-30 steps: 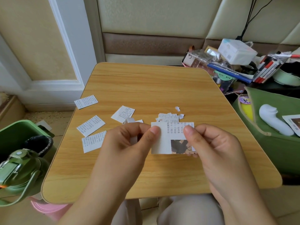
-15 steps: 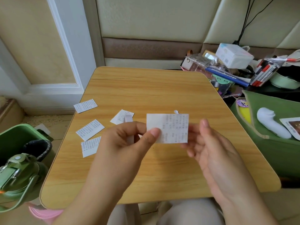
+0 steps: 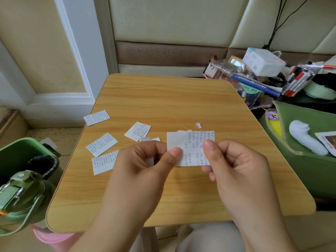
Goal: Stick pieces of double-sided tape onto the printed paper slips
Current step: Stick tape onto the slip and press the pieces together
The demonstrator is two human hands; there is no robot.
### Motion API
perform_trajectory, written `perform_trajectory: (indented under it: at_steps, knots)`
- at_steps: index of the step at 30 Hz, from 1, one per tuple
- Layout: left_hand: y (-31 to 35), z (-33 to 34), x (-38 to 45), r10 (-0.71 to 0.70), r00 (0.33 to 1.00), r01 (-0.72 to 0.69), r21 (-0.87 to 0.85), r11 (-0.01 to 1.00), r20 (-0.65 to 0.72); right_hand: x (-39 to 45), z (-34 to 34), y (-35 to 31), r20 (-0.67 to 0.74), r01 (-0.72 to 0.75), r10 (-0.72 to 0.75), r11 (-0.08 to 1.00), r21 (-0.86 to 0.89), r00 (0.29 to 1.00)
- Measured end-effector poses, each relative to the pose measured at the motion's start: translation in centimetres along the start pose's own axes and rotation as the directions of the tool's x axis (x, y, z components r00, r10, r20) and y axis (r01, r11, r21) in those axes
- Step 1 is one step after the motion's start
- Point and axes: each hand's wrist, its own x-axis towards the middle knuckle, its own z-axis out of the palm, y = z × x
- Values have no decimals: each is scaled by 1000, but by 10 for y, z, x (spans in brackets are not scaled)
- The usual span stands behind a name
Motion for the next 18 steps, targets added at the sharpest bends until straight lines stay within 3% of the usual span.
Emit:
perform_trajectory:
  at_steps: [4, 9, 18]
  knots:
    - [0, 0, 1, -17, 1000, 17, -16, 1000, -3, 2, 0, 6, 13, 1, -1, 1000, -1, 1000]
    - [-2, -1, 3, -1, 1000, 1, 3, 1000, 25, 8, -3, 10, 254, -21, -1, 996, 83, 967]
    - [-7, -2, 4, 0, 999, 1, 27, 1000, -44, 13, 2, 17, 185, -6, -12, 995, 98, 983]
